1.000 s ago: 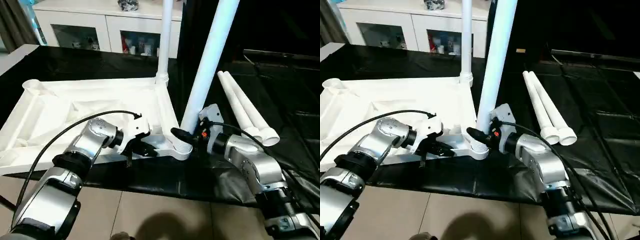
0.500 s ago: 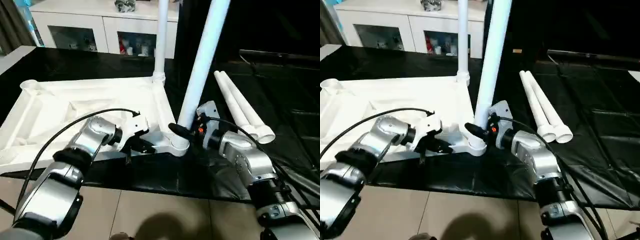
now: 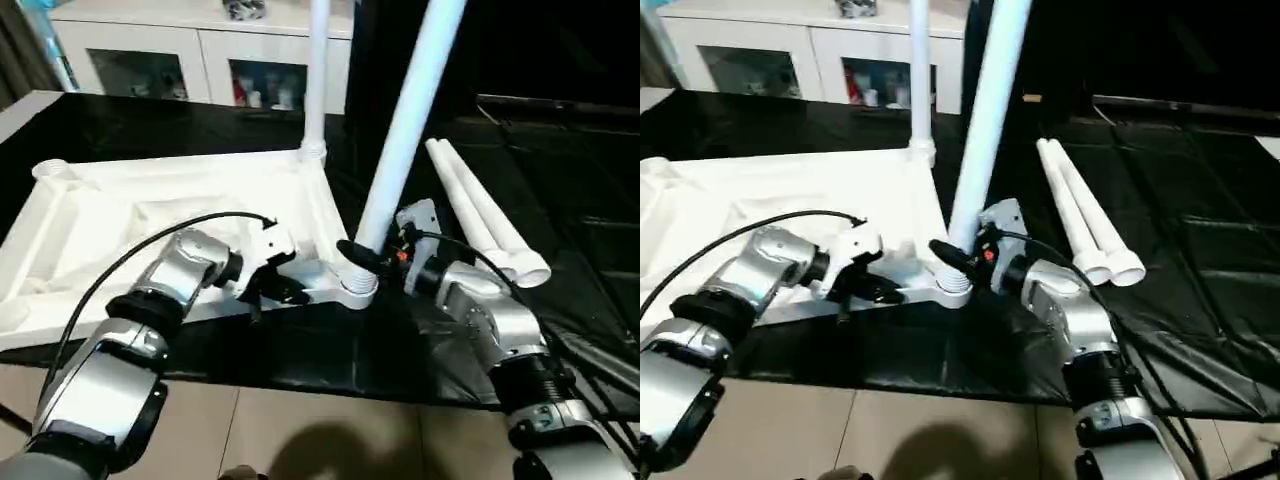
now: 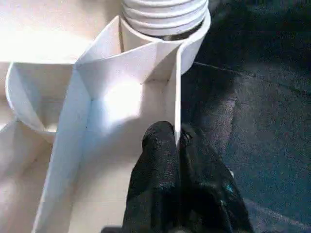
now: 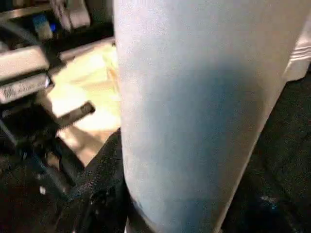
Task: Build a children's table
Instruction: Insert table leg to table base
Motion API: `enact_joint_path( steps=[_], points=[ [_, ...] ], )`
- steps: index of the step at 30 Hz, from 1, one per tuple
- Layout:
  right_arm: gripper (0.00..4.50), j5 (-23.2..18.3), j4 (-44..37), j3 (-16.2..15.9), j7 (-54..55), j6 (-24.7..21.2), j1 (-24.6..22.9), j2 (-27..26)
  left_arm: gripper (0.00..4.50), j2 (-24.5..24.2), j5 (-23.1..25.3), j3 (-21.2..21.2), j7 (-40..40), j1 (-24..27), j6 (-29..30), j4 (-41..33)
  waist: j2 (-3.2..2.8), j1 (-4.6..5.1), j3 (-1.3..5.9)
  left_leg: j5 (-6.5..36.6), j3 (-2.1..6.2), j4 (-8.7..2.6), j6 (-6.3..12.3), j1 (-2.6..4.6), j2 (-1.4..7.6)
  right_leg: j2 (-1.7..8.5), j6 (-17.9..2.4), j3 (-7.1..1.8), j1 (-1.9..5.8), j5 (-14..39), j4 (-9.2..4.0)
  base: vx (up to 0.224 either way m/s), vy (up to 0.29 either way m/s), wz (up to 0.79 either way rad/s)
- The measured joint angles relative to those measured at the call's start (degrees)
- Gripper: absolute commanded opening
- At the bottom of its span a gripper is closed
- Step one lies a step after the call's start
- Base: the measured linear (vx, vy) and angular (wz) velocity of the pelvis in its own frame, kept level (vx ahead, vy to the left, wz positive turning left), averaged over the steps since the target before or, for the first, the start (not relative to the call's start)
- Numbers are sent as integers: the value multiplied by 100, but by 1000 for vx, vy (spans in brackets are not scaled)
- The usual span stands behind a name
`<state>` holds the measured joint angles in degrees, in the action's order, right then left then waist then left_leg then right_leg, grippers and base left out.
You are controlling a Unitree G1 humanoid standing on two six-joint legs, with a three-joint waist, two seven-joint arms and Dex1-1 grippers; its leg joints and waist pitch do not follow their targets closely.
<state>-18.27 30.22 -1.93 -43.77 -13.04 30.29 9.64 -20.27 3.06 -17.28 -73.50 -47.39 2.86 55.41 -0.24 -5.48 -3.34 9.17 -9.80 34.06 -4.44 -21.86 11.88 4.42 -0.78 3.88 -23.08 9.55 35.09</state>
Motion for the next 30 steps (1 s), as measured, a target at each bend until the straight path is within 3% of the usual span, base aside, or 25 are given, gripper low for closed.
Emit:
enact_joint_path(
  steps=[5, 16, 21, 26, 30],
  points=[
    [193, -347, 80, 360, 125, 67, -176, -149, 0, 28, -42, 17, 83, 89, 95, -161, -29, 7, -3, 1, -1, -4, 1, -2, -1, 0, 0, -1, 0, 0, -8, 0, 0, 0],
    [193, -450, -549, 452, 273, 506, -1007, -223, 0, 144, -51, 35, 263, 184, 139, -299, -134, -45, -3, 1, -2, -21, 1, 0, -4, 1, 11, -1, 1, 7, -16, 0, 0, 0],
    [193, -326, -780, 305, 339, 804, -1231, -146, 0, 204, -54, 34, 266, 191, 134, -299, -179, -95, 3, 1, -2, -27, 1, -1, -5, 2, 19, -1, 1, 12, -17, 0, 0, 0],
    [193, 253, -942, -152, 297, 1131, -1182, 169, 0, 204, -45, 30, 274, 192, 106, -298, -178, -94, 4, 1, -2, -31, 1, -1, -5, 2, 47, -1, 1, 29, -18, 0, 0, 0],
    [193, 483, -923, -346, 210, 1207, -1080, 274, 0, 194, -19, 29, 278, 199, 55, -297, -175, -87, 6, 1, -2, -31, 1, 0, -5, 2, 52, -1, 1, 32, -18, 0, 0, 0]
  ],
)
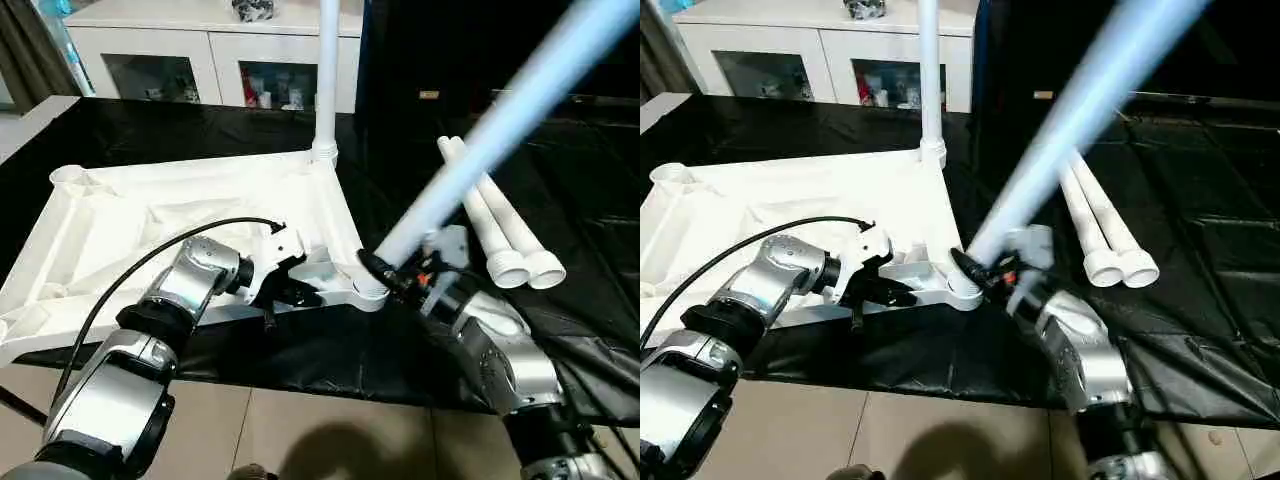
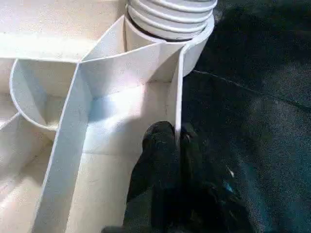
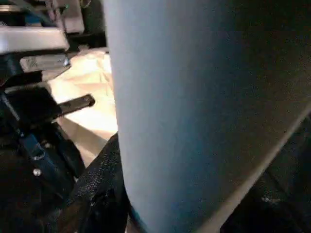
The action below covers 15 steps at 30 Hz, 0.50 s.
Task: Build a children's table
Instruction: Insert table leg to table base
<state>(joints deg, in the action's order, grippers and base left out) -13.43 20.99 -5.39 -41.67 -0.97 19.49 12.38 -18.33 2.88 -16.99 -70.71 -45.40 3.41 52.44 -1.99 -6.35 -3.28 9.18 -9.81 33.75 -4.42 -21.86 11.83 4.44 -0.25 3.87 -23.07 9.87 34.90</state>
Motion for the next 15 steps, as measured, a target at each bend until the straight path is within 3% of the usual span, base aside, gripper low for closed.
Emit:
enact_joint_path(
  steps=[4, 15],
  points=[
    [193, 187, 186, -238, -263, -13, 308, 192, 0, -39, 49, -6, 2, 0, -63, 0, 18, 36, -1, 0, 0, -3, 0, 3, 0, 0, 1, 0, 0, 1, 1, 0, 0, 0],
    [193, 186, 850, -419, -1329, -8, 854, 307, 0, -264, 198, -163, -407, -22, -383, 2, 127, 82, 39, 0, -2, -20, 0, 13, 2, -2, 1, 1, 2, 3, 1, 0, 0, 0]
  ],
)
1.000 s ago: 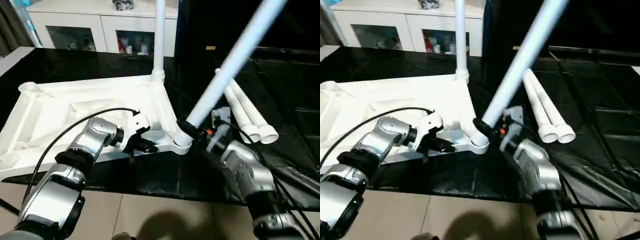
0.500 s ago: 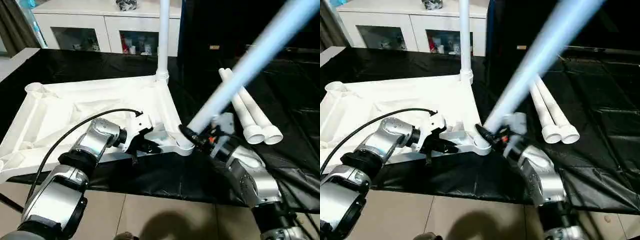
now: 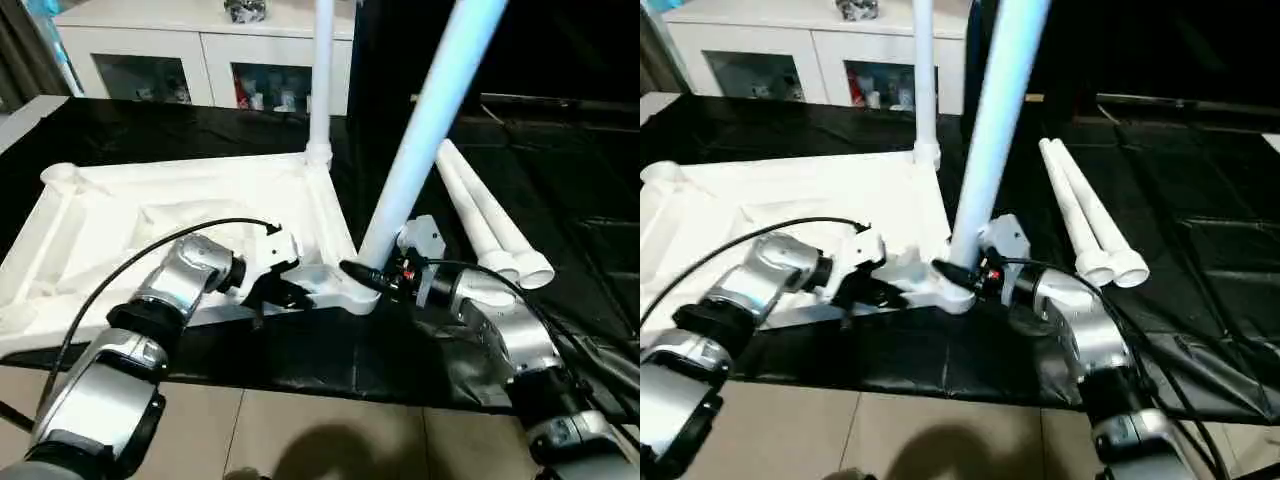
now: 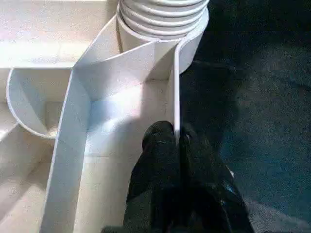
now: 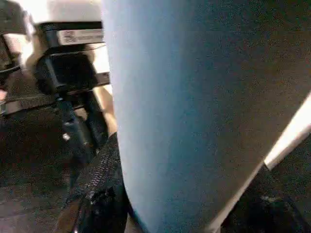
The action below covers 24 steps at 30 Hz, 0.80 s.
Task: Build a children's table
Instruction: Insert table leg to table base, then rotate leg to tighten
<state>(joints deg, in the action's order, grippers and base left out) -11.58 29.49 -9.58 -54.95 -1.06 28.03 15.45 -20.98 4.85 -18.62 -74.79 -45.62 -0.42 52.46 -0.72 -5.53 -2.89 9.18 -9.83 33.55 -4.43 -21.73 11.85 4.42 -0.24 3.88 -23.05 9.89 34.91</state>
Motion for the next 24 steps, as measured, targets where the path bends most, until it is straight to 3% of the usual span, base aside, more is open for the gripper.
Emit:
enact_joint_path(
  steps=[13, 21, 24],
  points=[
    [193, -4, 108, -44, -946, -4, 88, 211, 0, 112, 279, -254, -335, -354, -330, 423, 19, -129, 12, 3, -5, -5, 5, 33, 0, 1, -18, -1, 39, 17, -4, 0, 0, 0],
    [193, 1, 145, -37, -928, -4, 71, 110, 0, 125, 320, -246, -356, -380, -335, 522, 19, -127, 12, 4, -6, -43, 3, 83, -2, 1, -4, 0, 75, 41, -7, 0, 0, 0],
    [193, 6, 586, 208, -122, 59, 245, -298, 0, 154, 329, -128, 20, -385, -6, 528, 22, -65, 9, 3, -7, -57, 1, 114, -3, 1, 13, 1, 83, 51, -3, 0, 0, 0]
  ],
)
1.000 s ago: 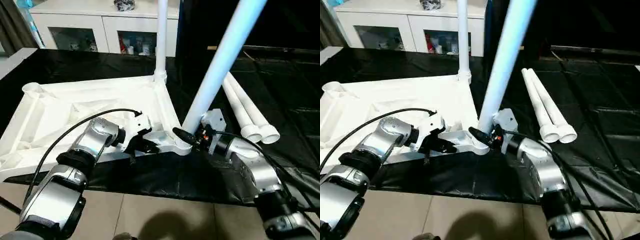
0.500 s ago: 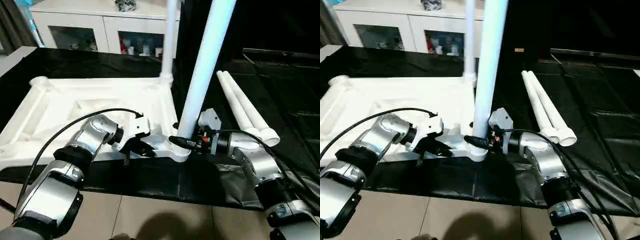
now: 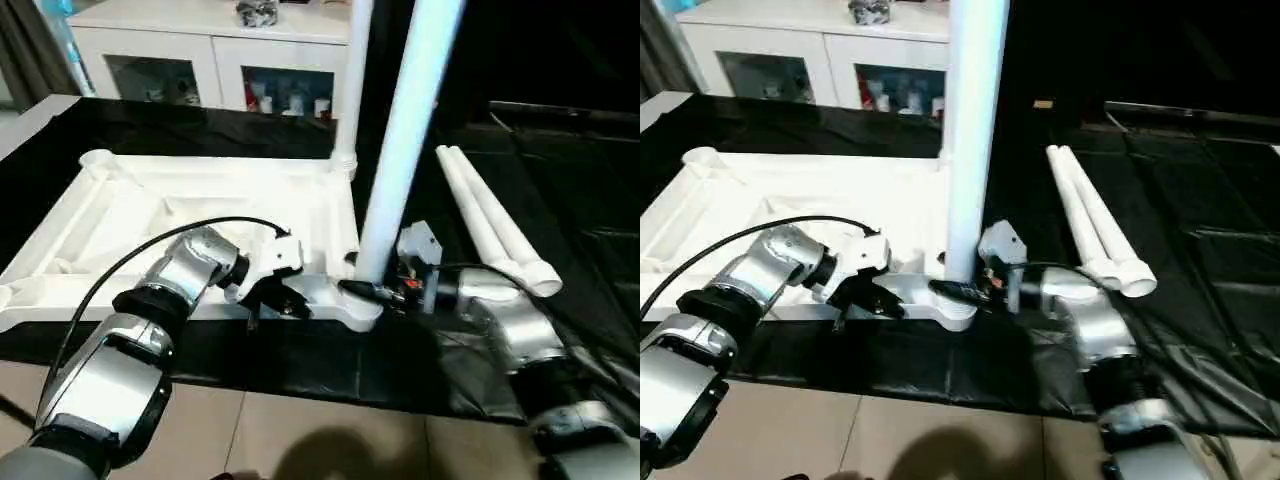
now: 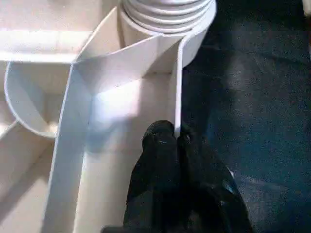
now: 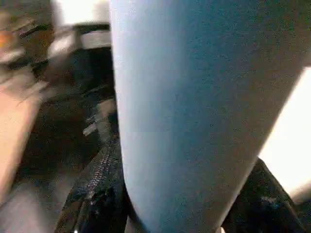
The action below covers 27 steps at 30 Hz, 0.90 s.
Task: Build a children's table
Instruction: Rotate leg to tighten
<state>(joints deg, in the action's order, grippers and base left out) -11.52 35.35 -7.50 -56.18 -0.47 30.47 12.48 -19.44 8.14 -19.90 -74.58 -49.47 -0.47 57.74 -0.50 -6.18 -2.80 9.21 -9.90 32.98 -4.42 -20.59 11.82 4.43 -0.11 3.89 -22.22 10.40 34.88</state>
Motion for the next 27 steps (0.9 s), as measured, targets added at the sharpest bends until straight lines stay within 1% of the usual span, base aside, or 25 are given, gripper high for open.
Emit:
enact_joint_path(
  steps=[2, 5, 7, 9, 10, 11, 14, 18, 22, 23, 24, 26, 27],
  points=[
    [193, 42, 361, 140, 737, 8, 227, -273, 0, 49, -6, 152, 383, 1, 364, -44, -2, 92, -13, 0, 0, -2, 0, 5, -3, 0, 2, 1, -6, 1, 0, 0, 0, 0],
    [193, 162, 806, 279, 1515, 27, 569, -411, 0, 204, -60, 310, 883, 28, 899, -262, 10, 160, -33, 0, 1, 0, -1, -6, -4, 1, 2, 1, -30, 1, -13, 0, 0, 0],
    [193, 231, 1153, 379, 2158, 63, 862, -579, 0, 305, -173, 495, 1262, 193, 1387, -680, 12, 270, -33, -3, 6, 2, -4, -54, -4, 0, -32, 6, -86, -21, -19, 0, 0, 0],
    [193, 260, 1478, 472, 2638, 66, 1119, -723, 0, 406, -174, 639, 1637, 376, 1783, -1110, 12, 318, -33, -5, 7, 2, -8, -54, -2, -1, -80, 10, -98, -59, -14, 0, 0, 0],
    [193, 319, 1723, 491, 2960, 79, 1319, -837, 0, 494, -169, 715, 1927, 559, 2090, -1510, 13, 355, -32, -5, 7, -2, -9, -48, 0, -2, -94, 12, -102, -67, -8, 0, 0, 0],
    [193, 356, 1845, 492, 3124, 97, 1424, -887, 0, 547, -167, 758, 2080, 659, 2262, -1742, 17, 372, -33, -5, 10, -3, -9, -51, 2, -7, -93, 15, -103, -66, -4, 0, 0, 0],
    [193, 400, 2070, 570, 3465, 128, 1606, -972, 0, 701, -156, 795, 2476, 836, 2654, -2226, 22, 394, -30, 3, 12, -14, -19, -52, 5, -15, -83, 16, -111, -39, -6, 17, 0, -1],
    [193, 453, 2209, 597, 3603, 167, 1704, -1050, 0, 761, -155, 794, 2696, 922, 2807, -2446, 30, 402, -25, 11, 5, -27, -18, -52, 5, -16, -87, 15, -113, -32, -23, 13, 0, 0],
    [193, 464, 2404, 650, 3620, 326, 1766, -1136, 0, 747, -154, 794, 2821, 1057, 2974, -2697, 32, 432, -25, 10, 2, -27, -20, -45, 5, -16, -89, 11, -113, -34, -22, 0, 0, 0],
    [249, 464, 2420, 669, 3617, 341, 1769, -1143, 0, 744, -153, 792, 2839, 1076, 3018, -2747, 32, 435, -25, 10, 2, -27, -20, -44, 5, -16, -89, 11, -112, -34, -22, 0, 0, 0],
    [263, 452, 2465, 691, 3606, 338, 1779, -1146, 0, 744, -155, 788, 2842, 1080, 3041, -2766, 32, 435, -25, 10, 2, -27, -20, -43, 5, -16, -89, 11, -112, -34, -22, 0, 0, 0],
    [263, 447, 2609, 729, 3691, 357, 1730, -1158, 0, 738, -165, 763, 2822, 1146, 3096, -2901, 28, 410, -27, 10, 1, -27, -20, -48, 4, -15, -88, 10, -115, -33, -23, 0, 0, 0],
    [275, 455, 2623, 732, 3704, 358, 1745, -1155, 0, 735, -167, 758, 2813, 1148, 3114, -2926, 29, 407, -26, 11, 1, -28, -20, -50, 4, -15, -88, 10, -115, -33, -24, 0, 0, 0]
  ],
)
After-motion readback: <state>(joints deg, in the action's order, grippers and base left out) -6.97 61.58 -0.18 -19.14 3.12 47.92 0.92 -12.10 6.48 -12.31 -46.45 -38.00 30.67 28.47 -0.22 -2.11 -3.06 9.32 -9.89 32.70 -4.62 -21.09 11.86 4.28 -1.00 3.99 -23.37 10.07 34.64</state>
